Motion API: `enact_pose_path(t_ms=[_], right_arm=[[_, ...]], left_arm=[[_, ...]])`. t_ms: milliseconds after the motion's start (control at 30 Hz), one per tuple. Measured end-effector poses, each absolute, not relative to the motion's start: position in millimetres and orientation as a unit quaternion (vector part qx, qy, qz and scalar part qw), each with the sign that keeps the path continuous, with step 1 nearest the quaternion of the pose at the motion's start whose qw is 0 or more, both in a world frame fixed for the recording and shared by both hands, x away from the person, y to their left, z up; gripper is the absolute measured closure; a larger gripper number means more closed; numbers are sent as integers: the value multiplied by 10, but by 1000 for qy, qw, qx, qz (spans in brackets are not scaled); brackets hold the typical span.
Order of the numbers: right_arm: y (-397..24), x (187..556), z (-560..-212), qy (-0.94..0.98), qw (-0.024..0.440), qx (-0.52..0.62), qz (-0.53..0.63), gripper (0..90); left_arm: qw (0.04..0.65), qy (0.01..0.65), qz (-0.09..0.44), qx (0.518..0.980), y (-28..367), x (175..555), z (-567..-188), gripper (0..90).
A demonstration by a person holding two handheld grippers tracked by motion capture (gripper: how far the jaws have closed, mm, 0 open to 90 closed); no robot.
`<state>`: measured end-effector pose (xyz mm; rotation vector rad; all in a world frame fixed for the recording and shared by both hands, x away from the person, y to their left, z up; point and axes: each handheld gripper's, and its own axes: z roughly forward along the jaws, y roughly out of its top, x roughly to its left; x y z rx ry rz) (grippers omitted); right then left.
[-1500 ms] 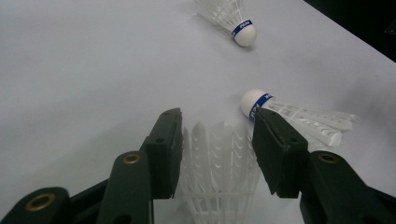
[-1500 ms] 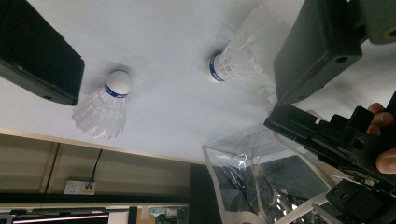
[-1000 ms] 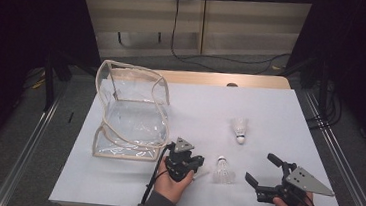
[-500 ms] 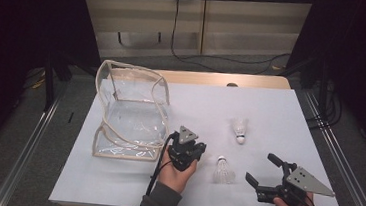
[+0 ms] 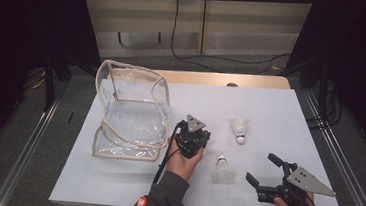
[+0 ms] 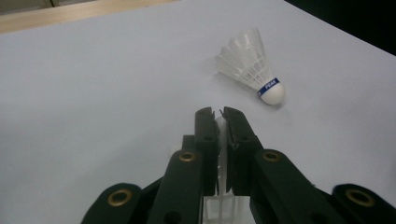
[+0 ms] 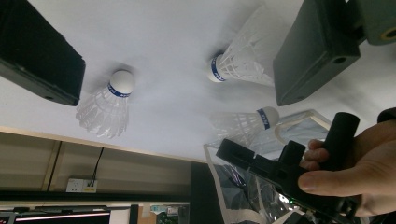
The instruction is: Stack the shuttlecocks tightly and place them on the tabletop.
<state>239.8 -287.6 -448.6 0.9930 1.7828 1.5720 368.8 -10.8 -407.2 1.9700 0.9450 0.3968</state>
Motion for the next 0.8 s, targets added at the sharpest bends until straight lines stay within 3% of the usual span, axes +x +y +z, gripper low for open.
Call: enact_pose_path(t_ms=[800], right_arm=[[-2876,2396,-4486,664,277,369,589,17]], left_arm=[[415,396,225,788,-192,4235,-4286,847]])
